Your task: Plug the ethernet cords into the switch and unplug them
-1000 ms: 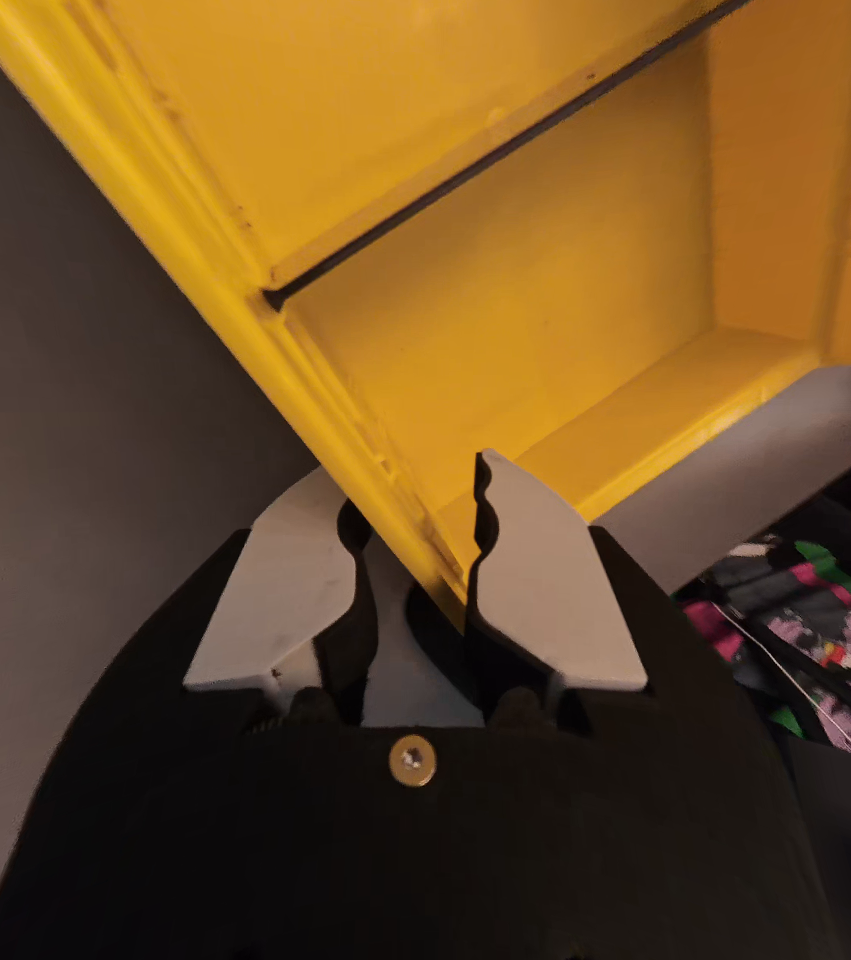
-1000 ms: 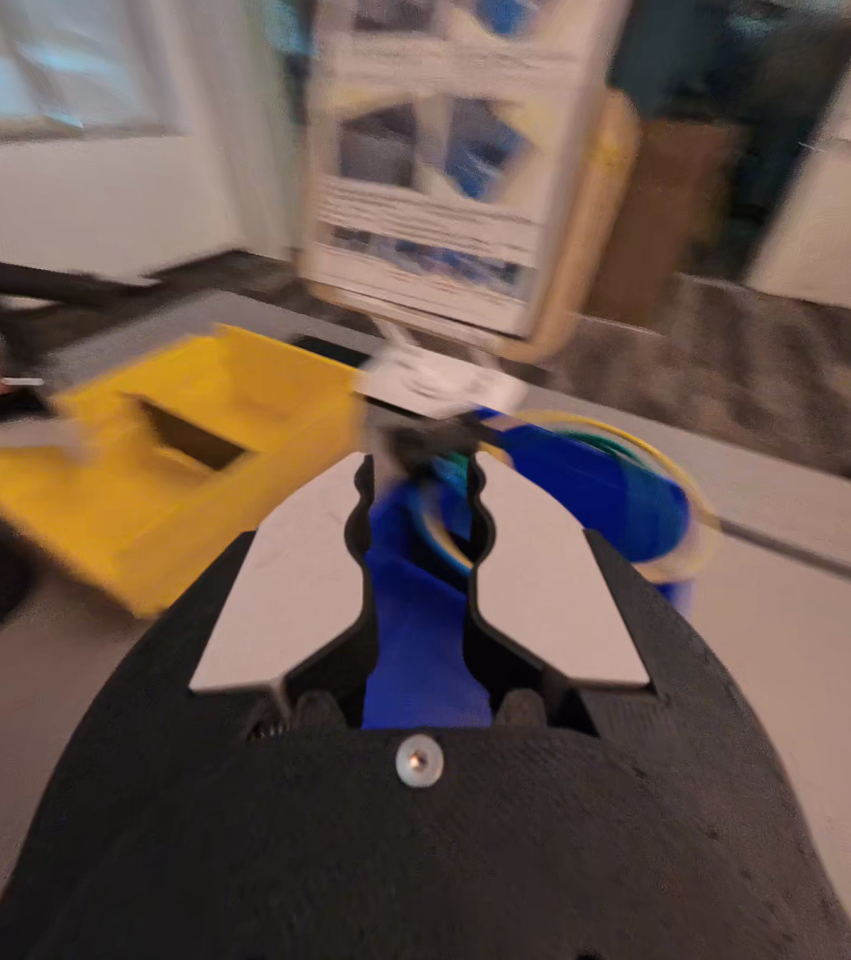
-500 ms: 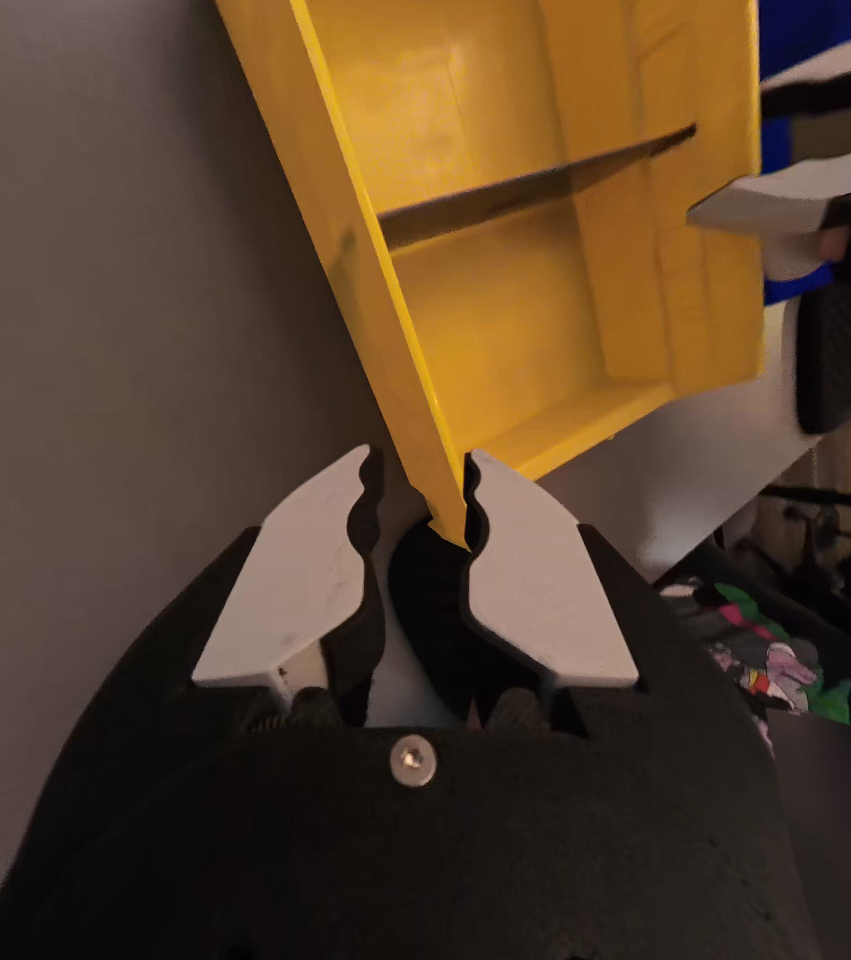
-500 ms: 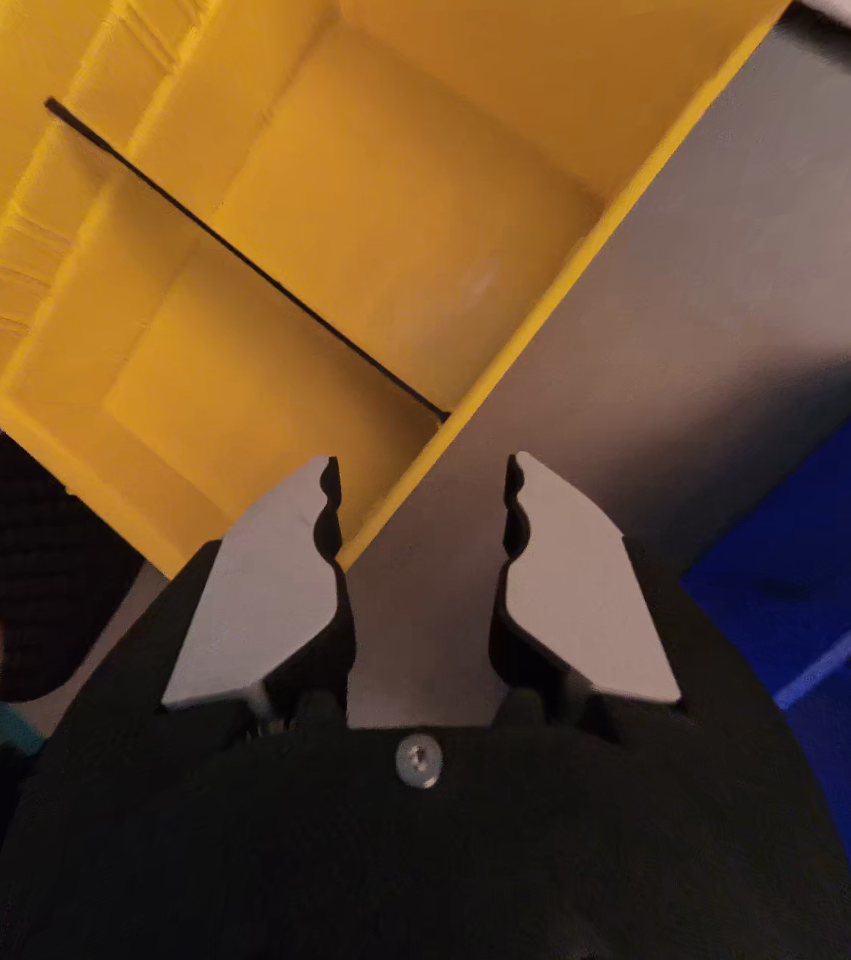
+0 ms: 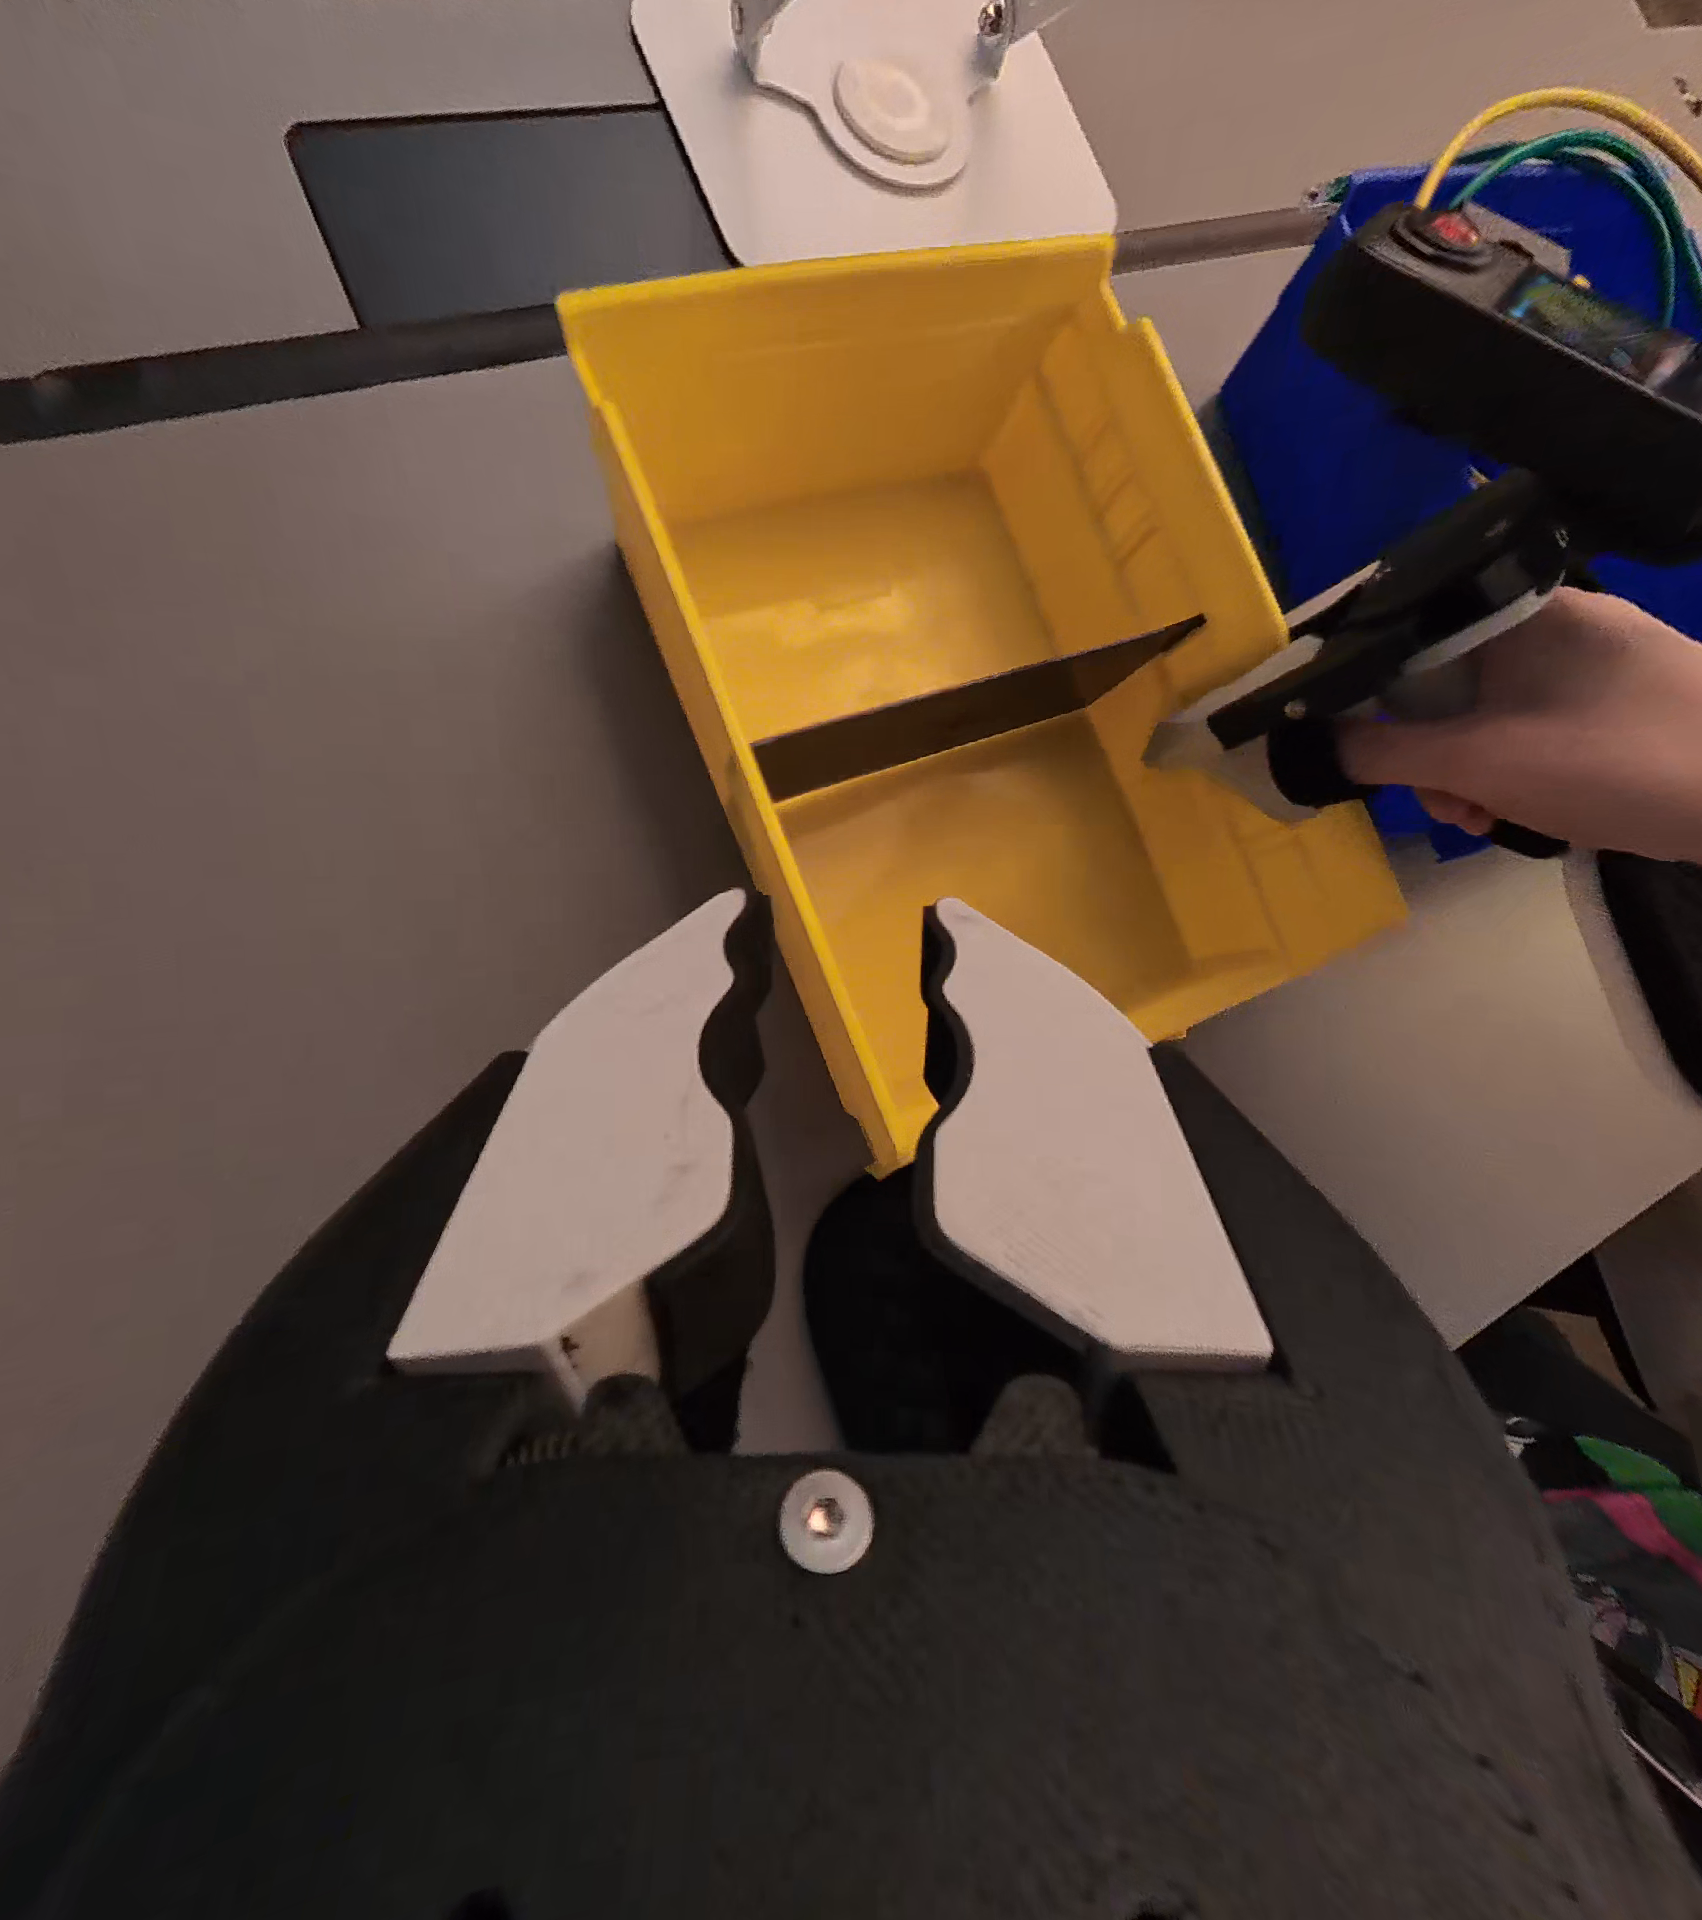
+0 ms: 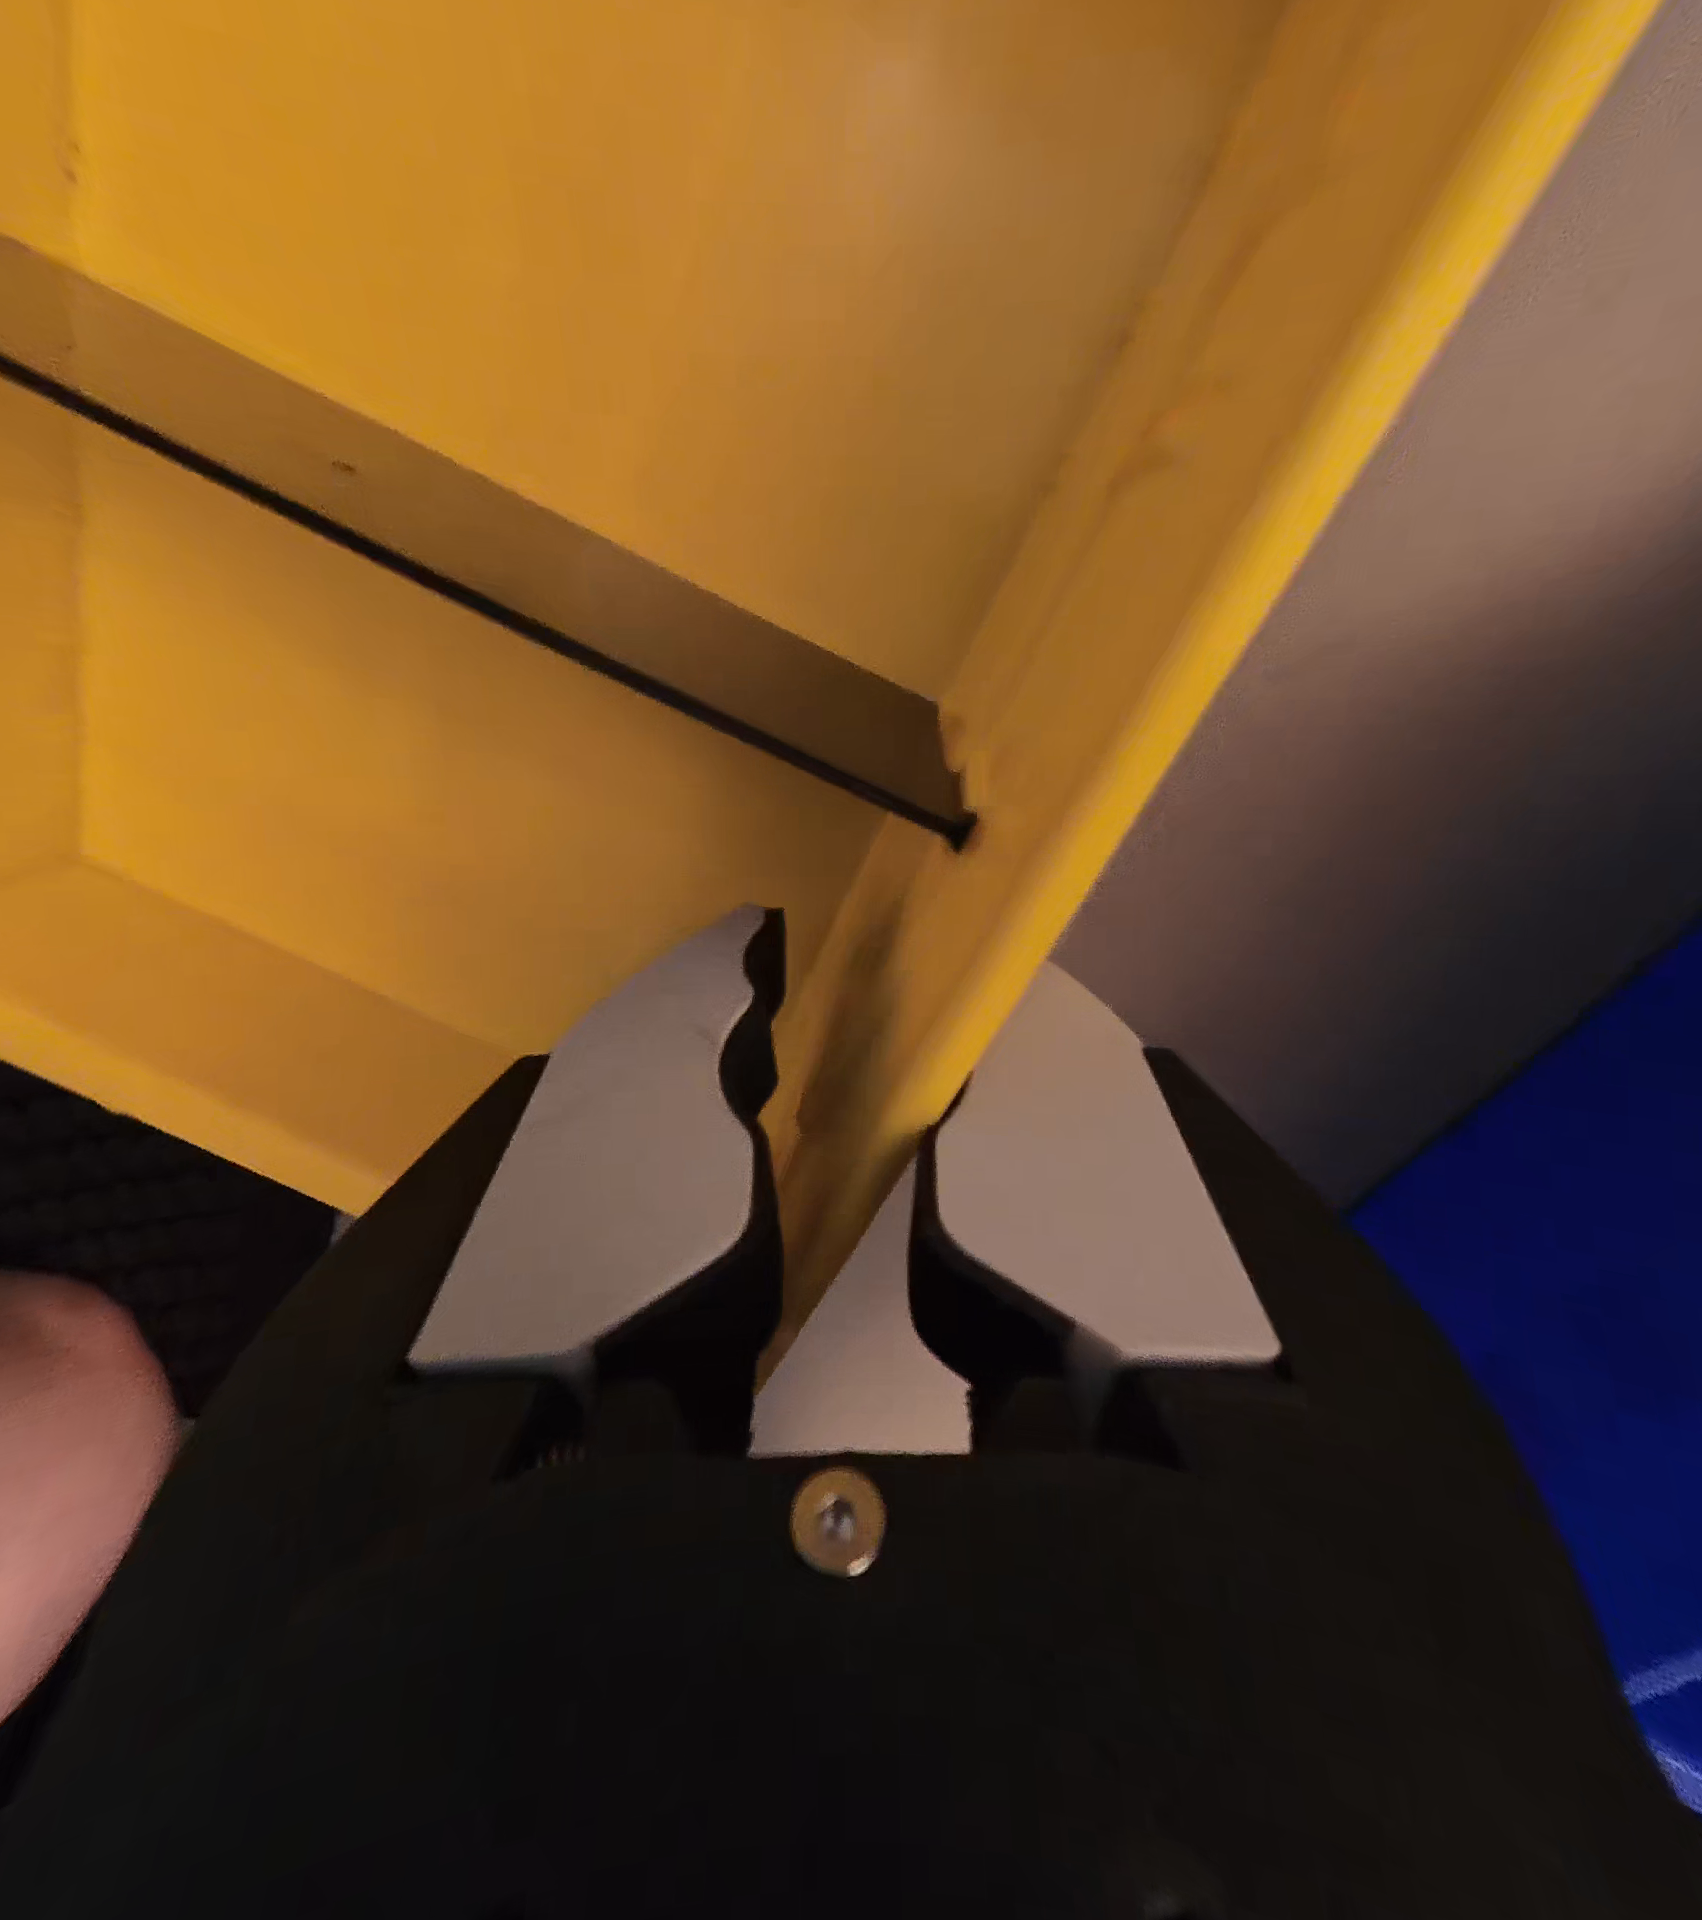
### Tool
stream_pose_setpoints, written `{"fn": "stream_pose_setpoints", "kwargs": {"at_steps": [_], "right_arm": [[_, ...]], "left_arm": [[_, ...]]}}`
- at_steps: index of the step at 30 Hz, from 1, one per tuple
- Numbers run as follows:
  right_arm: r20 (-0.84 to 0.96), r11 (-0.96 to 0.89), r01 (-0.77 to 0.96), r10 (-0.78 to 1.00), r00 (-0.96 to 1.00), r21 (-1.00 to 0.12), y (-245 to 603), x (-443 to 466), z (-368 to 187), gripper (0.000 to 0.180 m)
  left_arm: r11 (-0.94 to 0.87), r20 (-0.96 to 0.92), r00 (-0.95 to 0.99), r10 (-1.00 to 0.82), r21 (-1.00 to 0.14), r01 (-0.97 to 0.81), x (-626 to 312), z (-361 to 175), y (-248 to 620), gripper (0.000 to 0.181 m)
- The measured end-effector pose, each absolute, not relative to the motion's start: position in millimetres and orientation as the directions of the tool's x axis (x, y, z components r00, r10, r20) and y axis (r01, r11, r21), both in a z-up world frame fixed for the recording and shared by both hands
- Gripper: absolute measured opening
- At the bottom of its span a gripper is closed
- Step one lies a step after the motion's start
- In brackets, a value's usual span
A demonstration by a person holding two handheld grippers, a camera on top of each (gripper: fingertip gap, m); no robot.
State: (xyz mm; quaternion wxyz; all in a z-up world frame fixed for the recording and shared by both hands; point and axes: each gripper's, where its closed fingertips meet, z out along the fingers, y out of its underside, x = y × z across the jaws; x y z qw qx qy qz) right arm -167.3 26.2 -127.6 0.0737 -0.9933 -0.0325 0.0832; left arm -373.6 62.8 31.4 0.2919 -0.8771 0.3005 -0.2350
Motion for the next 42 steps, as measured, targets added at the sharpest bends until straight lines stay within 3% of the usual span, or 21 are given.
{"fn": "stream_pose_setpoints", "kwargs": {"at_steps": [3,7,12,15,18,22,24,27,31,35,37,42], "right_arm": [[-0.233,-0.987,-0.008,0.029,0.972,-0.159,34,-165,-128,0.012],[-0.323,-0.993,-0.019,0.021,0.946,-0.120,36,-172,-124,0.012],[-0.432,-0.995,0.045,0.082,0.898,-0.094,42,-188,-90,0.006],[-0.497,-0.984,0.092,0.157,0.853,-0.153,50,-201,-41,0.005],[-0.491,-0.964,0.125,0.227,0.841,-0.233,56,-189,29,0.005],[-0.480,-0.943,0.095,0.247,0.842,-0.319,38,-122,126,0.005],[-0.464,-0.923,0.017,0.209,0.861,-0.384,21,-65,167,0.005],[-0.434,-0.876,-0.148,0.076,0.897,-0.459,-15,40,202,0.005],[-0.416,-0.776,-0.416,-0.219,0.883,-0.474,-87,186,186,0.005],[-0.346,-0.654,-0.598,-0.488,0.801,-0.464,-167,299,121,0.005],[-0.315,-0.591,-0.648,-0.573,0.756,-0.480,-199,337,85,0.005],[-0.274,-0.517,-0.729,-0.697,0.662,-0.448,-251,387,-6,0.005]], "left_arm": [[-0.632,0.227,0.708,-0.668,-0.675,-0.380,-372,39,62,0.026],[-0.554,0.214,0.709,-0.672,-0.780,-0.290,-375,71,60,0.025],[-0.294,0.171,0.733,-0.659,-0.955,-0.042,-397,149,38,0.020],[-0.190,0.234,0.757,-0.610,-0.971,0.147,-414,180,18,0.034],[-0.125,0.234,0.763,-0.602,-0.972,0.200,-423,194,0,0.052],[-0.028,0.193,0.746,-0.638,-0.973,0.227,-420,212,-16,0.052],[-0.068,0.191,0.705,-0.683,-0.977,0.200,-401,207,-16,0.056],[-0.196,0.170,0.594,-0.786,-0.980,0.022,-339,179,-10,0.069],[-0.322,0.197,0.362,-0.911,-0.888,-0.328,-230,112,-8,0.071],[-0.419,0.251,0.350,-0.902,-0.704,-0.573,-137,26,1,0.064],[-0.420,0.230,0.367,-0.901,-0.669,-0.613,-102,-8,5,0.053],[-0.526,0.413,0.325,-0.850,-0.640,-0.560,-47,-46,-10,0.072]]}}
